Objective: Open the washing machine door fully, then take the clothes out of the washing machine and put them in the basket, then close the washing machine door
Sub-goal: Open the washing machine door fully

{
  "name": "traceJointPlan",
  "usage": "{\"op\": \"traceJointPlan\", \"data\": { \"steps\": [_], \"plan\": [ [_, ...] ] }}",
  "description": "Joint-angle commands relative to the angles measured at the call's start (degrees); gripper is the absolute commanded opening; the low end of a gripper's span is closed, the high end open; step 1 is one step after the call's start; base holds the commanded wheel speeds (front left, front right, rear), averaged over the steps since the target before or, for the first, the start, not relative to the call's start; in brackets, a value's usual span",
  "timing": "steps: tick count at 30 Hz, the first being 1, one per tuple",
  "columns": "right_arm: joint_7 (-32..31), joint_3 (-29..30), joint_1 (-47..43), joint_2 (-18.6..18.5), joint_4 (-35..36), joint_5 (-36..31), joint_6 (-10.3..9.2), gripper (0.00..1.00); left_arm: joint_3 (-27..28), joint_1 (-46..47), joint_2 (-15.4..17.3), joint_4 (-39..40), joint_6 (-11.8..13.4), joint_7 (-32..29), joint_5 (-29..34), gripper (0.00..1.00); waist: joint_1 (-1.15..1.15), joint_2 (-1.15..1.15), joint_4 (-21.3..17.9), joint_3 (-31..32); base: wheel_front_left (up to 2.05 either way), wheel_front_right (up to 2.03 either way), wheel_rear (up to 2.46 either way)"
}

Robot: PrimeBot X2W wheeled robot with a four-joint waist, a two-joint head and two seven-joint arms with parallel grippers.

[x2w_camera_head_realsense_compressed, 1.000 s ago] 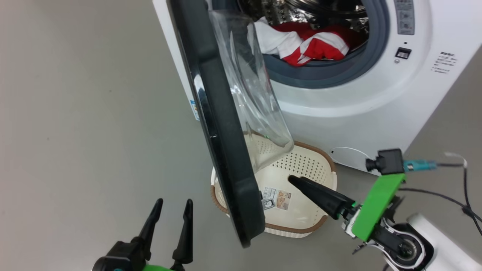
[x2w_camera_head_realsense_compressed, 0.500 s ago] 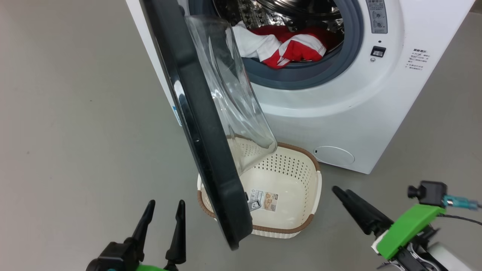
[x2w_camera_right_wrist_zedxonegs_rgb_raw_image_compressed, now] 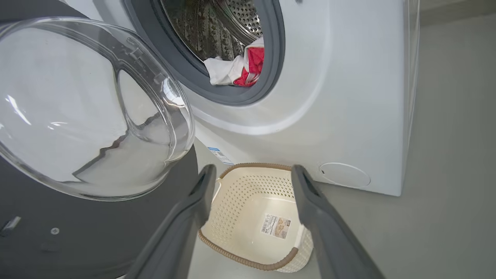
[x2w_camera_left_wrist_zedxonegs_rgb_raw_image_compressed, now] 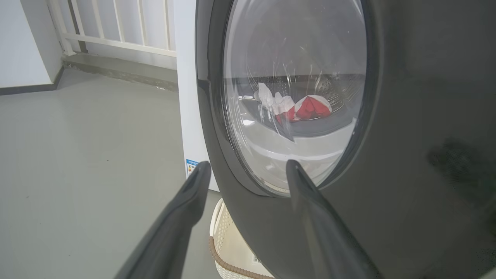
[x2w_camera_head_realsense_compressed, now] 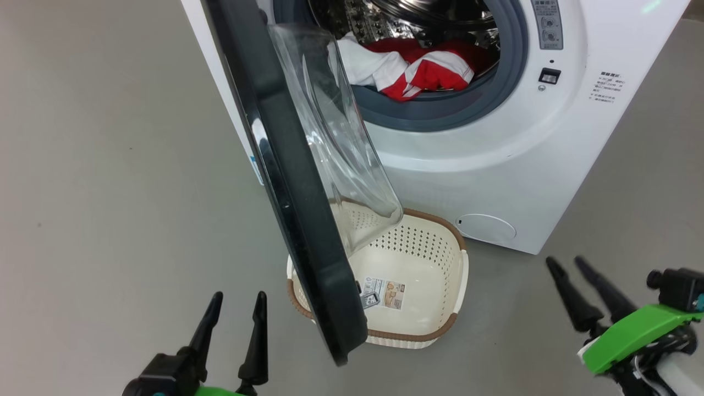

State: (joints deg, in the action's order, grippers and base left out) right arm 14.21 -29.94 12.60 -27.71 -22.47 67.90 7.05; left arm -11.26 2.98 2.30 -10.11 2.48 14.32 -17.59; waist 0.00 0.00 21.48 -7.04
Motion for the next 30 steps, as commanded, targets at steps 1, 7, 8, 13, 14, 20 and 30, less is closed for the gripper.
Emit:
{"op": "traceJointPlan", "data": {
  "steps": [1,7,8,13,14,20,30],
  "plan": [
    [0.75,1.65,-0.76,-0.35,0.82,-3.85,0.44,1.0,2.1,0.49,0.57,1.23,-0.24,0.68,0.53,1.0,0.0,0.0,-0.03,-0.06,0.0,0.0,0.0],
    [0.77,12.68,-4.64,4.64,2.85,-23.25,0.44,1.0,2.22,0.7,0.57,1.47,-0.06,0.68,0.65,1.0,0.0,0.0,0.03,-0.09,0.0,0.0,0.0],
    [0.78,14.43,-5.25,5.45,3.57,-25.77,0.44,1.0,2.24,0.72,0.57,1.52,-0.04,0.68,0.66,1.0,0.0,0.0,0.04,-0.1,0.0,0.0,0.0],
    [0.78,23.41,-8.56,10.2,8.55,-36.73,0.44,1.0,2.4,0.69,0.57,1.68,0.03,0.68,0.71,1.0,0.0,0.0,-0.01,-0.02,0.0,0.0,0.0],
    [0.78,24.75,-9.23,10.98,9.54,-38.75,0.44,1.0,2.41,0.68,0.57,1.66,0.01,0.68,0.74,1.0,0.0,0.0,0.0,0.0,0.0,0.0,0.0],
    [0.78,29.15,-12.79,14.67,10.41,-44.44,0.44,1.0,2.39,0.74,0.57,1.58,-0.09,0.68,0.77,1.0,0.0,0.0,0.13,0.2,0.0,0.0,0.0],
    [0.78,30.61,-13.93,16.43,10.37,-46.41,0.44,1.0,2.46,0.42,0.57,1.29,-0.31,0.68,1.08,1.0,0.0,0.0,0.03,0.94,0.0,0.0,0.0]
  ]
}}
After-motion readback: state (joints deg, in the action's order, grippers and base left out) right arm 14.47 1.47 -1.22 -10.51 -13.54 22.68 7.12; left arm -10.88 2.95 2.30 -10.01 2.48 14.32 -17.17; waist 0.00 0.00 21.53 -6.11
